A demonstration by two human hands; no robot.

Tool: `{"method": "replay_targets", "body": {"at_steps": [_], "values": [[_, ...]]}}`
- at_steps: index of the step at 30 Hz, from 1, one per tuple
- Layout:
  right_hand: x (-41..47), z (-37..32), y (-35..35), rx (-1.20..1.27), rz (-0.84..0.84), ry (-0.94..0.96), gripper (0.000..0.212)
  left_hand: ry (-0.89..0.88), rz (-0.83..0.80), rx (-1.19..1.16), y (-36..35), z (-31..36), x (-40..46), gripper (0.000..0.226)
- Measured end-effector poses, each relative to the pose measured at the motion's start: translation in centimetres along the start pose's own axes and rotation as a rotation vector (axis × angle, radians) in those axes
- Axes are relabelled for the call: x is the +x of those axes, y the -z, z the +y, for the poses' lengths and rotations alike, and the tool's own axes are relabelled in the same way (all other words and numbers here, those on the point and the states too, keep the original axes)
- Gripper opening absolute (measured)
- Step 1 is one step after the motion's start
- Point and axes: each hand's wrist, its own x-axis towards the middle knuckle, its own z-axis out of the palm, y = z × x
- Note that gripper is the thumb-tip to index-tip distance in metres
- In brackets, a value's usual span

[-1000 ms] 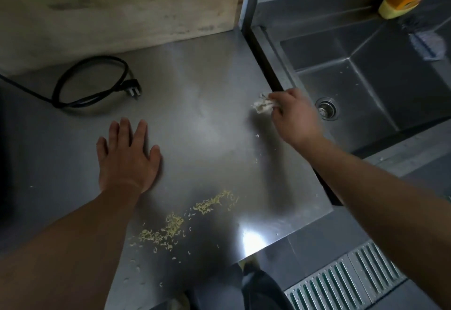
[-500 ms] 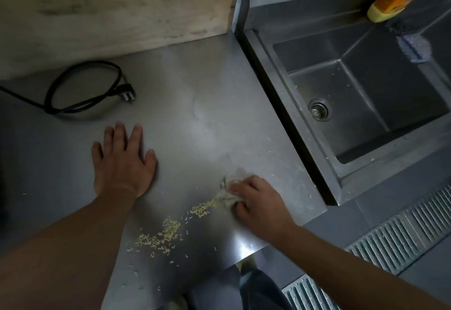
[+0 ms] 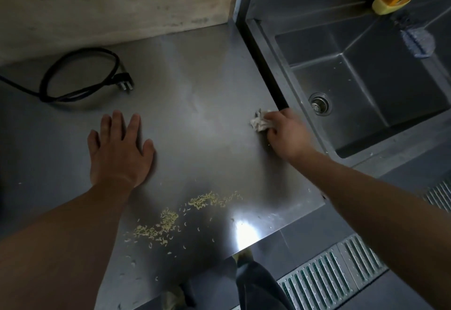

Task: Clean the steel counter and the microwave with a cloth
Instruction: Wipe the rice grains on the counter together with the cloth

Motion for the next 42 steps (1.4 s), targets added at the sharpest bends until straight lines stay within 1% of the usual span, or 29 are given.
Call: {"method": "replay_targets", "body": {"at_steps": [4,6,9,11,12,14,16,19,20,22,25,27,32,34,36,38,39,40,42], "values": [[-6.4,-1.3,-1.0,0.033,0.028,-0.017,0.039,-0.002,-0.001,-0.012,0.0,0.0,0.1,0.067],[-10.5,-3.0,-1.6,0.055,0.009,-0.045,0.038,-0.002,-0.008,-0.005,0.0,0.0,0.2,0.067],[-15.2,-6.3,-2.4,0.123,-0.111,-0.001,0.037,-0.002,-0.009,-0.015,0.2,0.0,0.2,0.067],[-16.7,-8.0,-2.8,0.193,-0.209,0.071,0.036,-0.003,-0.011,-0.011,0.2,0.0,0.1,0.067],[-16.9,-8.6,-2.8,0.228,-0.225,0.087,0.036,-0.004,-0.010,-0.009,0.2,0.0,0.2,0.067],[-16.1,-8.9,-2.1,0.295,-0.179,0.037,0.034,-0.008,-0.003,-0.004,0.2,0.0,0.3,0.067],[-14.2,-8.0,-0.8,0.315,-0.041,-0.068,0.032,-0.011,0.000,0.000,0.2,-0.1,0.3,0.067],[-10.8,-4.4,1.1,0.258,0.167,-0.217,0.031,-0.016,0.006,-0.002,0.0,-0.1,0.3,0.067],[-9.9,-2.8,1.6,0.231,0.203,-0.262,0.032,-0.018,0.009,-0.003,0.0,-0.1,0.3,0.067],[-8.9,0.3,2.3,0.178,0.219,-0.367,0.034,-0.021,0.018,-0.014,0.0,-0.1,0.3,0.067],[-9.4,3.4,2.5,0.125,0.144,-0.506,0.036,-0.025,0.026,-0.017,0.0,-0.1,0.4,0.067],[-10.9,3.4,1.7,0.105,0.057,-0.529,0.038,-0.028,0.027,-0.013,0.0,-0.2,0.4,0.067],[-15.5,-1.1,-0.8,0.142,0.028,-0.491,0.036,-0.030,0.027,-0.016,0.0,-0.2,0.5,0.066],[-16.4,-3.8,-1.3,0.194,-0.029,-0.461,0.035,-0.031,0.027,-0.014,0.0,-0.3,0.4,0.066],[-16.9,-6.2,-1.5,0.259,-0.121,-0.385,0.033,-0.036,0.026,-0.024,0.1,-0.2,0.4,0.066],[-17.0,-7.8,-1.2,0.360,-0.151,-0.317,0.030,-0.037,0.029,-0.030,0.2,-0.2,0.4,0.066],[-16.9,-8.1,-0.8,0.427,-0.118,-0.314,0.028,-0.038,0.030,-0.029,0.2,-0.2,0.5,0.066],[-16.7,-8.1,-0.4,0.485,-0.049,-0.326,0.027,-0.039,0.032,-0.028,0.2,-0.2,0.5,0.066],[-16.1,-6.9,0.4,0.526,0.152,-0.367,0.030,-0.043,0.042,-0.033,0.1,-0.2,0.5,0.065]]}}
